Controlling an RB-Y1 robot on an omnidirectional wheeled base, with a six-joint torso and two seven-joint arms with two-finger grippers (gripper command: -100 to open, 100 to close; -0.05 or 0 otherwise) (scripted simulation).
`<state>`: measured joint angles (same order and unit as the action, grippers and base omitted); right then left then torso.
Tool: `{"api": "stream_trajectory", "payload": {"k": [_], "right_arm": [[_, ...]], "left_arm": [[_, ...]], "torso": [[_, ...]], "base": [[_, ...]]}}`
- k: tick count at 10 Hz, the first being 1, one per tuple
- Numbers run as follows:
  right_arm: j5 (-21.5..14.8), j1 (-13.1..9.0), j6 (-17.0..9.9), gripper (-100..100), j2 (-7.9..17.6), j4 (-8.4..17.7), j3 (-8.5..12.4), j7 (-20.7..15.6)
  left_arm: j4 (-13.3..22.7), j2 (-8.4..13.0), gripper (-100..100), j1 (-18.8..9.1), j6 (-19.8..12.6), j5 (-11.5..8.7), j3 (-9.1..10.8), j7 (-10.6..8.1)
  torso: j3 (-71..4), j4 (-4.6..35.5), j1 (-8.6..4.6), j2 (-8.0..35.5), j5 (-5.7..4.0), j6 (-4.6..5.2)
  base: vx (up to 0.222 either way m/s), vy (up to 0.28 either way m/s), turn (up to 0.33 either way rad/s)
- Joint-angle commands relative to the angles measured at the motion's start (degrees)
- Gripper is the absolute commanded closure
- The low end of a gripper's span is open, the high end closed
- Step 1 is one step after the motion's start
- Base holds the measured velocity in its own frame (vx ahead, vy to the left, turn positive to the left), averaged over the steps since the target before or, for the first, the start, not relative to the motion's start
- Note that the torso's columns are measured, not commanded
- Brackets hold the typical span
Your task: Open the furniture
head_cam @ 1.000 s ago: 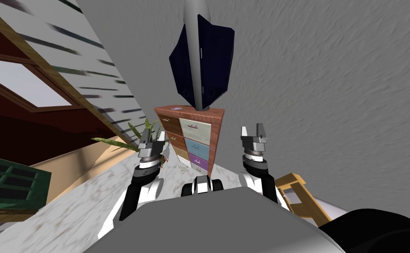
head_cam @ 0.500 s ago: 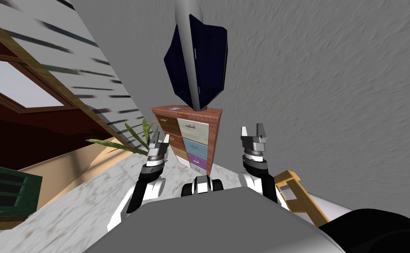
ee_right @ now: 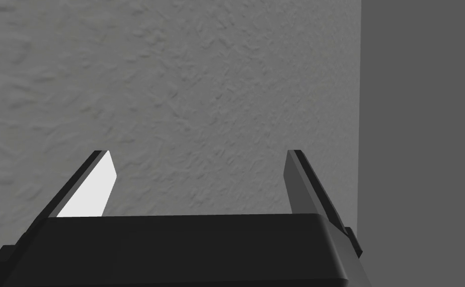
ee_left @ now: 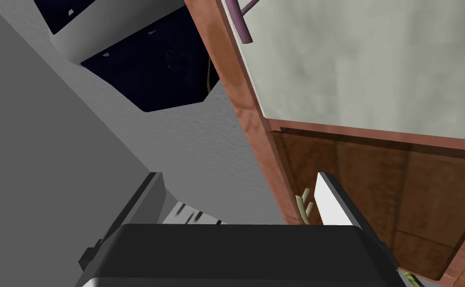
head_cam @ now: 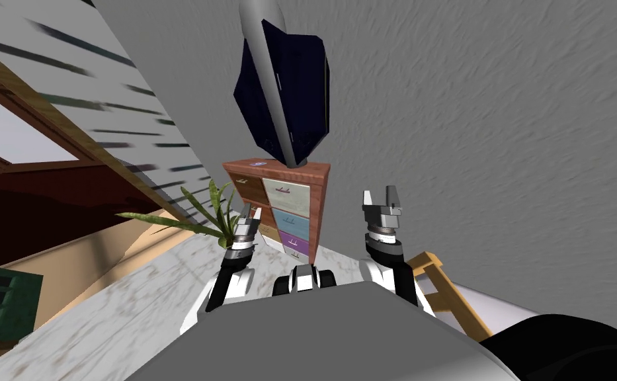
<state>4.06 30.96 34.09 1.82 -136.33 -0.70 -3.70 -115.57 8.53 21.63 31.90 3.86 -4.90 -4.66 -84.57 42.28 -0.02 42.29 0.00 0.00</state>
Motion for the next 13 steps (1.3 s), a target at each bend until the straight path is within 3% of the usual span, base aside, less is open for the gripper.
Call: {"api": "stream_trajectory", "payload": {"k": [1, 13], "right_arm": [[0.00, 0.00, 0.00, 0, 0.00, 0.00, 0.00, 0.00], [0.00, 0.00, 0.00, 0, 0.00, 0.00, 0.00, 0.00]], "left_arm": [[3.13, -0.79, -100, -0.87, -1.02, 0.63, -0.65, 0.51], [18.19, -1.56, -100, -4.33, -2.88, 3.32, -3.54, 2.73]], "torso": [[0.01, 0.01, 0.00, 0.01, 0.00, 0.00], [-0.01, 0.00, 0.00, -0.01, 0.00, 0.00]], "base": [[-0.014, -0.021, -0.054], [-0.009, -0.017, -0.048]]}}
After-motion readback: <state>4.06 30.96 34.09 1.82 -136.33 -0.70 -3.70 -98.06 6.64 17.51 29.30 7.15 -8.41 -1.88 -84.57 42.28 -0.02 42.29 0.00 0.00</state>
